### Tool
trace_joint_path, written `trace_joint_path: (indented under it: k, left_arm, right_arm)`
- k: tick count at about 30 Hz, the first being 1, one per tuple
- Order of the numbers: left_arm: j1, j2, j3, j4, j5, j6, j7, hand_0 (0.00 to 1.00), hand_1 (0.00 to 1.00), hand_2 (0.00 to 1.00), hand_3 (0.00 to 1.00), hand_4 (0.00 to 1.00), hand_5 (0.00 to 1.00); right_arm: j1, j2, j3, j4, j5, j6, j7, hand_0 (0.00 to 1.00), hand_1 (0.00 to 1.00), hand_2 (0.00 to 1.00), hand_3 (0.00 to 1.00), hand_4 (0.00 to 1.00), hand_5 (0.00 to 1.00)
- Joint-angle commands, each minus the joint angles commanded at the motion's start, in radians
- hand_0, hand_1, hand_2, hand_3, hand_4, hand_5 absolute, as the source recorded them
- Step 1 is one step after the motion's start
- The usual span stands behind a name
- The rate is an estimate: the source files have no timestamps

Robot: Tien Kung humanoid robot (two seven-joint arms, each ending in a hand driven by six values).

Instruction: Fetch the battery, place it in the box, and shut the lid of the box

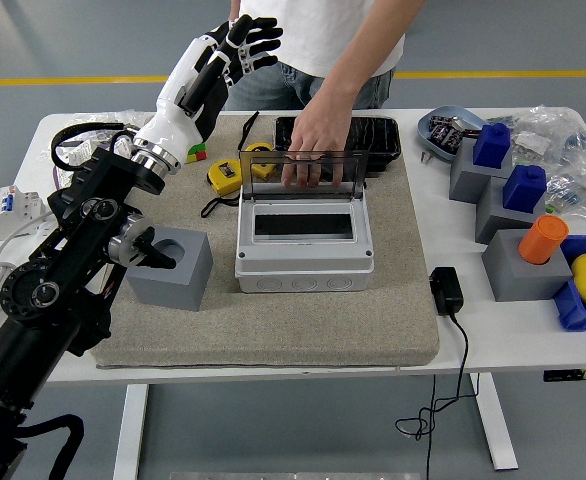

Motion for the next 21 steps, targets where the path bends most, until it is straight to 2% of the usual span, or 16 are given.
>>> trace_joint_path:
  k: [1,2,7,8,13,14,21]
  left_arm:
    - [-0.001,0.001,-0.003,0.003,0.046,0.002,0.006,0.774,0.794,0.761,0.719,0.998,0.941]
    - [-0.003,0.005,-0.003,0.005,0.085,0.001,0.015,0.84,0.839,0.802,0.751,0.998,0.998]
    - [-0.016,0.025,0.011,0.012,0.292,-0.025,0.073,0.84,0.839,0.802,0.751,0.998,0.998]
    - [-0.018,0.027,0.013,0.014,0.332,-0.028,0.078,0.953,0.933,0.869,0.814,0.998,0.998]
    - [-0.032,0.041,0.02,0.033,0.54,-0.065,0.123,0.953,0.933,0.869,0.814,0.998,0.998]
    - [-0.032,0.044,0.024,0.036,0.585,-0.07,0.13,0.998,0.981,0.914,0.775,0.998,0.998]
    - [-0.035,0.053,0.054,0.046,0.878,-0.067,0.13,0.998,0.998,0.94,0.763,0.998,0.998]
  right_arm:
    - [-0.001,0.0,-0.001,0.0,0.001,0.0,0.0,0.83,0.81,0.777,0.81,0.998,0.998]
    - [-0.001,0.0,-0.001,0.0,0.001,0.0,0.0,0.829,0.809,0.777,0.81,0.998,0.998]
    - [0.0,-0.001,0.001,0.0,0.0,0.0,-0.001,0.829,0.809,0.777,0.81,0.998,0.998]
    - [0.0,-0.002,0.001,0.0,0.0,0.0,-0.001,0.829,0.809,0.777,0.81,0.998,0.998]
    - [0.001,-0.002,0.004,0.0,-0.002,0.0,-0.001,0.829,0.809,0.777,0.81,0.998,0.998]
    - [0.002,-0.002,0.005,0.0,-0.002,0.0,-0.001,0.829,0.809,0.777,0.811,0.998,0.998]
    - [0.002,0.0,0.012,0.0,-0.006,0.001,0.001,0.829,0.809,0.777,0.81,0.998,0.998]
